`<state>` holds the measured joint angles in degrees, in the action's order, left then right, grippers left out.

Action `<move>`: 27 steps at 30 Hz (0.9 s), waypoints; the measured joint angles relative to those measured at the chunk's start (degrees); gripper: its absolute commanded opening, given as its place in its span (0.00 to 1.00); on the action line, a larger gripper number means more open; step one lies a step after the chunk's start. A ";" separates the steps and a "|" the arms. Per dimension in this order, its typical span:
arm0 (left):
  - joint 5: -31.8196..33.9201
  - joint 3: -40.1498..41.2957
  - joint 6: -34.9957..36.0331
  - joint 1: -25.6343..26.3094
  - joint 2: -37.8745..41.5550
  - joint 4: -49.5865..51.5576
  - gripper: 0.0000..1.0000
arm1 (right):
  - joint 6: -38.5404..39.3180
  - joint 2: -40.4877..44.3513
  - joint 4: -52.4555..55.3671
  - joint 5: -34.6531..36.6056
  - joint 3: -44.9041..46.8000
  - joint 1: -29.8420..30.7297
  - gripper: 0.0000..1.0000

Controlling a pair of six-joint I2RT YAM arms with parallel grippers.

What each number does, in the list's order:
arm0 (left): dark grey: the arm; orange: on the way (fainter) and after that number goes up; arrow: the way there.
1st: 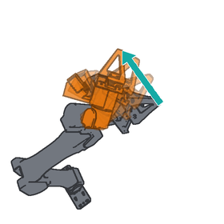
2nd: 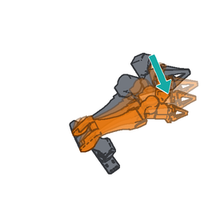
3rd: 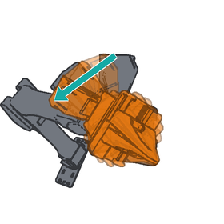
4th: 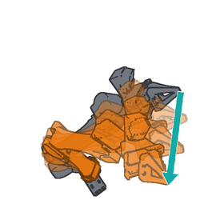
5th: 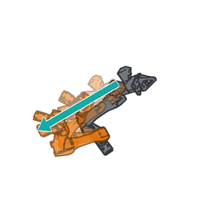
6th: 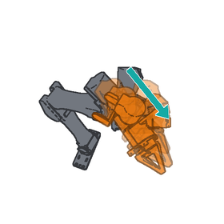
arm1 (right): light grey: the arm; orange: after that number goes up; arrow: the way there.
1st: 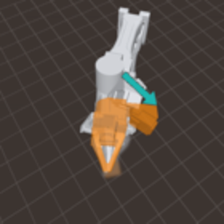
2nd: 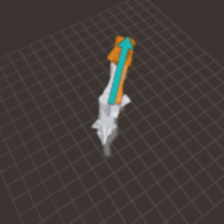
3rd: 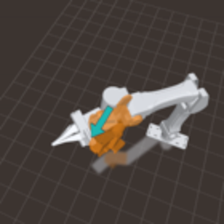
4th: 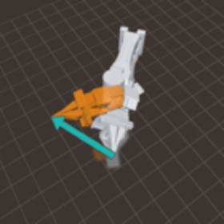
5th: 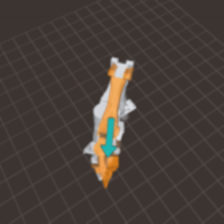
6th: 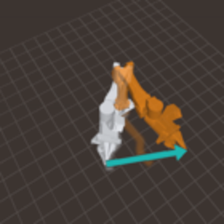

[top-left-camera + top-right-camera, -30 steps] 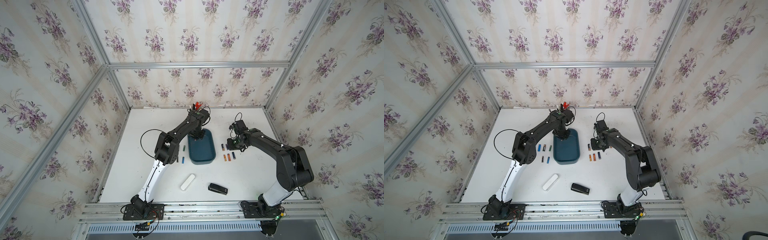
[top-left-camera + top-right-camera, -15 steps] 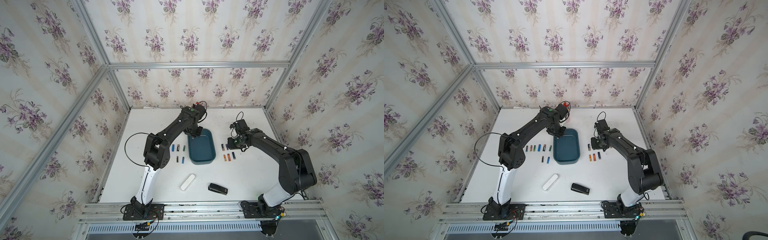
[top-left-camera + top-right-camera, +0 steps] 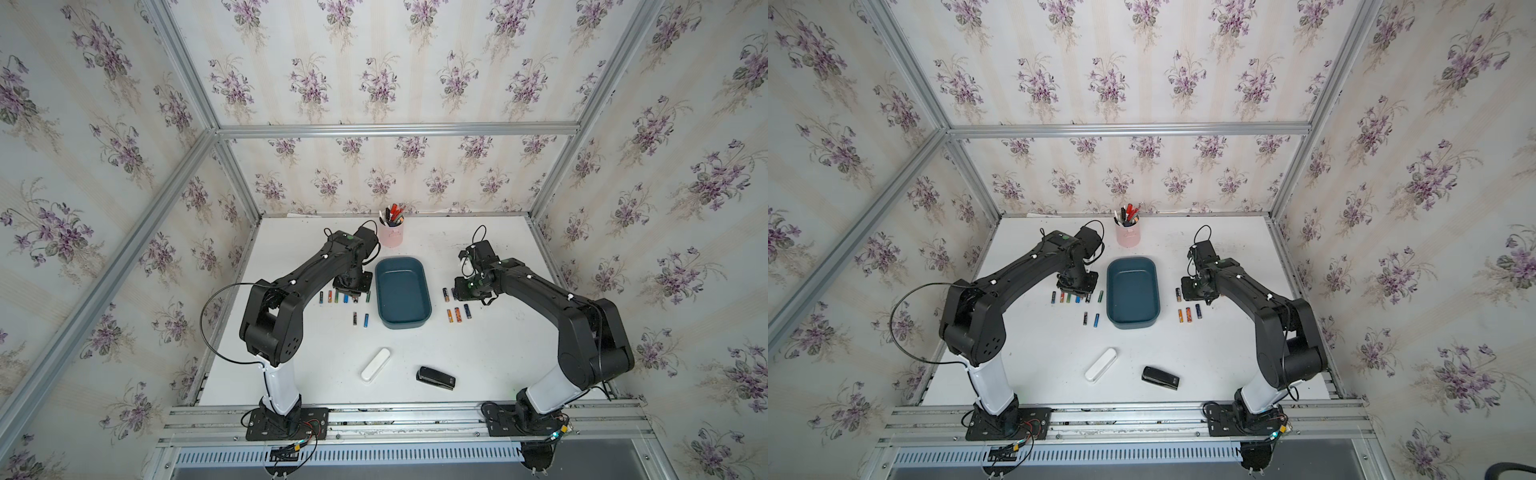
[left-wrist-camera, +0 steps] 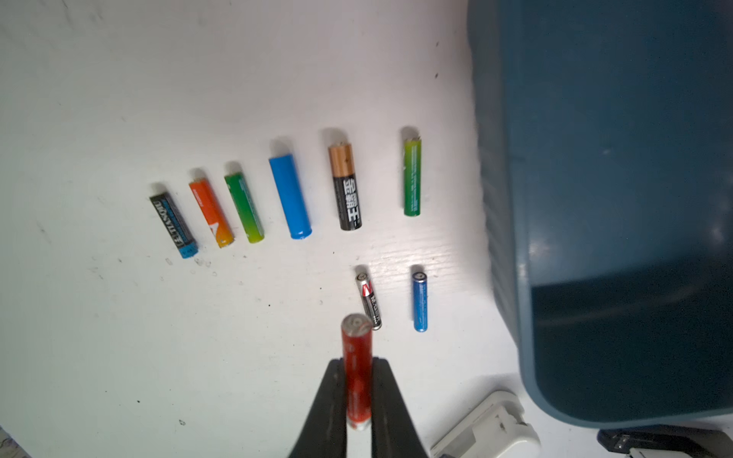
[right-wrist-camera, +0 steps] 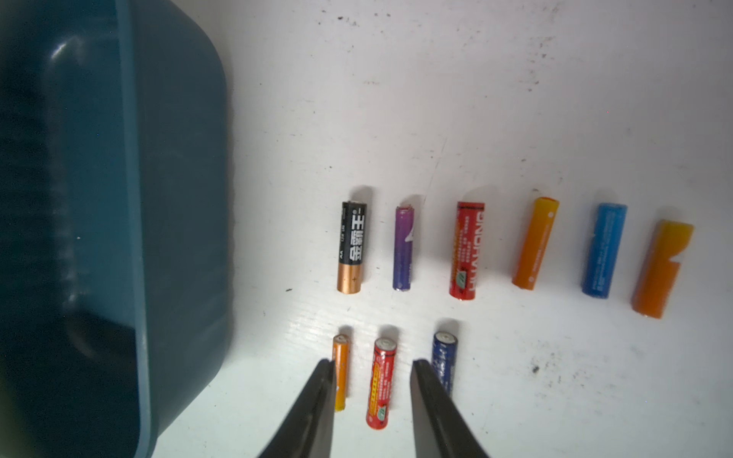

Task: Take the batteries out of the storage box
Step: Place the battery at the center of the board.

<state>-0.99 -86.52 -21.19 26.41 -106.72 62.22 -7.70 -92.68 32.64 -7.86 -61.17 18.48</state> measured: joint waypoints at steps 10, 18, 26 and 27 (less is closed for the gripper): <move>-1.40 11.50 -3.80 -1.68 -0.04 -7.72 0.15 | 0.02 -0.61 0.39 -0.09 -0.09 0.26 0.37; -1.25 13.60 -4.92 -2.73 -0.11 -9.77 0.16 | 0.17 -1.99 0.63 -0.04 -1.31 0.63 0.37; -0.83 15.91 -5.77 -2.93 -0.87 -11.15 0.16 | 0.22 -2.40 0.87 0.20 -1.40 1.03 0.37; -0.83 16.31 -5.79 -3.02 -1.01 -11.43 0.16 | 0.22 -2.40 0.87 0.20 -1.40 1.05 0.37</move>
<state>-1.83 -70.22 -26.98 23.40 -107.72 50.78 -7.49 -95.09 33.52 -7.66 -62.57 19.53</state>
